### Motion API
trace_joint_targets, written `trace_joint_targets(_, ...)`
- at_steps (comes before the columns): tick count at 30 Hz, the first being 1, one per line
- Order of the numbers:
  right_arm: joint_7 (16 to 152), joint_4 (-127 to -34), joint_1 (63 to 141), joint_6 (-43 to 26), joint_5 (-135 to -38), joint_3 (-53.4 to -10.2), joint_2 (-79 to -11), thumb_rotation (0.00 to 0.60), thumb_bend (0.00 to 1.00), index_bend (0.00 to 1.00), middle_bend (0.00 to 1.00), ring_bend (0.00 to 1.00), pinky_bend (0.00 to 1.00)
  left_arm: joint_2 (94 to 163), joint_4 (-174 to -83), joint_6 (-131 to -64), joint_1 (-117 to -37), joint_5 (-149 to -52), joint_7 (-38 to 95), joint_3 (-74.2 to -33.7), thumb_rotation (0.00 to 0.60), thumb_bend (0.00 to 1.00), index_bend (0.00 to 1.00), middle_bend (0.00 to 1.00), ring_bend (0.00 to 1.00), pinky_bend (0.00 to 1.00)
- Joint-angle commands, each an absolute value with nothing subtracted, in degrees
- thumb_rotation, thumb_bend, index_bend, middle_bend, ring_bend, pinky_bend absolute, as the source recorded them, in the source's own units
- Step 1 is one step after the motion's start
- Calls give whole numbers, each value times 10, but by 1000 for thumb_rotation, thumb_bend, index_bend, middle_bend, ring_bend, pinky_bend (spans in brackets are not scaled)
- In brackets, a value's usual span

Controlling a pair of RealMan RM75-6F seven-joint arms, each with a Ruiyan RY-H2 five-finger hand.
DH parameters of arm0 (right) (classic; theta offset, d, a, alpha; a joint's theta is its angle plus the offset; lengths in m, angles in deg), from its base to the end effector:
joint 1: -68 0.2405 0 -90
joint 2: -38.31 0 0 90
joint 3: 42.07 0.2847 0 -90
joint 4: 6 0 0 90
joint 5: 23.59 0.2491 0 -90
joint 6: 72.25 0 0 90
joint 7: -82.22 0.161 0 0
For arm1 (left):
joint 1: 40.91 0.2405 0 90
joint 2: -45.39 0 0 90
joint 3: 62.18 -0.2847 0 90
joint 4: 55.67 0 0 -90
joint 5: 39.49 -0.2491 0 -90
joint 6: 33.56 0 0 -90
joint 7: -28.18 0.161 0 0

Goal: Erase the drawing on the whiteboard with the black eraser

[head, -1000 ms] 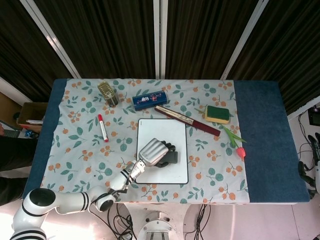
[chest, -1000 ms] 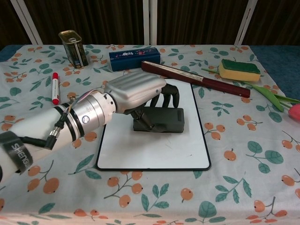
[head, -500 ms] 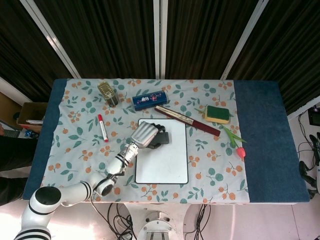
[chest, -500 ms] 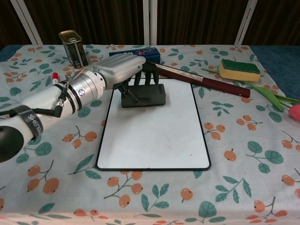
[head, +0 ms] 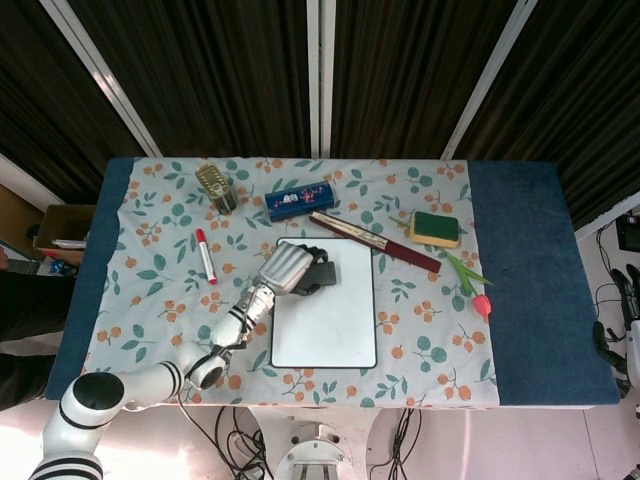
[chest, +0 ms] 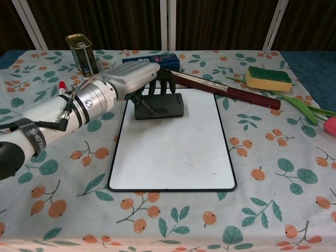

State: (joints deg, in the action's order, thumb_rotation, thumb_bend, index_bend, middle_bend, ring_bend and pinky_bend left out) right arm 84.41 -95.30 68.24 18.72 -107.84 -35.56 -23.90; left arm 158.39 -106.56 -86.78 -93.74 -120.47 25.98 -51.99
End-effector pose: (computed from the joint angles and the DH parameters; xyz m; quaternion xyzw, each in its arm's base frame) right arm -0.3736 -0.1886 0.1819 0.5444 -0.3499 0.3969 0.6509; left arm -0.0984 0.4120 -0.1726 -0.7710 -0.3295 -0.4402 0.3213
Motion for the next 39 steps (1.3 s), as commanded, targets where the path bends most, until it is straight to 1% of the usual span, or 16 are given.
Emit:
trace_joint_targets(1, 846, -950, 681, 187, -1076, -355, -239, 600, 383, 0, 0, 0, 0, 1591, -1078, -875, -940, -1212, 261, -522, 600, 528, 515, 605, 624, 784)
trace_joint_targets(5, 849, -945, 682, 181, -1069, -354, -240, 600, 383, 0, 0, 0, 0, 1604, -1098, -882, -944, -1220, 266, -526, 600, 528, 517, 608, 626, 785)
trace_joint_targets(9, 850, -945, 685, 177, -1068, -352, -241, 600, 383, 0, 0, 0, 0, 1615, -1121, -889, -947, -1240, 276, -541, 600, 528, 523, 614, 631, 792)
trace_joint_targets(13, 850, -943, 686, 175, -1068, -353, -242, 600, 383, 0, 0, 0, 0, 1607, -1158, -894, -943, -1257, 281, -560, 600, 529, 529, 619, 637, 797)
trace_joint_targets(17, 853, -939, 686, 172, -1065, -353, -244, 600, 383, 0, 0, 0, 0, 1580, -1214, -900, -932, -1271, 289, -579, 600, 528, 530, 619, 638, 798)
trace_joint_targets(20, 855, -936, 687, 171, -1066, -353, -246, 600, 383, 0, 0, 0, 0, 1545, -1269, -917, -917, -1279, 299, -591, 600, 529, 530, 619, 638, 798)
trace_joint_targets(23, 855, -935, 687, 171, -1069, -354, -248, 600, 383, 0, 0, 0, 0, 1512, -1303, -943, -897, -1280, 308, -593, 600, 529, 530, 619, 638, 798)
trace_joint_targets(25, 854, -935, 688, 171, -1071, -355, -249, 600, 383, 0, 0, 0, 0, 1496, -1310, -962, -885, -1280, 311, -591, 600, 529, 529, 619, 638, 798)
trace_joint_targets(30, 848, -939, 689, 174, -1078, -356, -250, 600, 383, 0, 0, 0, 0, 1462, -1274, -1010, -843, -1274, 284, -594, 600, 528, 523, 618, 636, 795)
trace_joint_targets(39, 843, -942, 691, 171, -1080, -359, -252, 600, 383, 0, 0, 0, 0, 1443, -1149, -1038, -778, -1256, 194, -615, 600, 515, 523, 618, 635, 793)
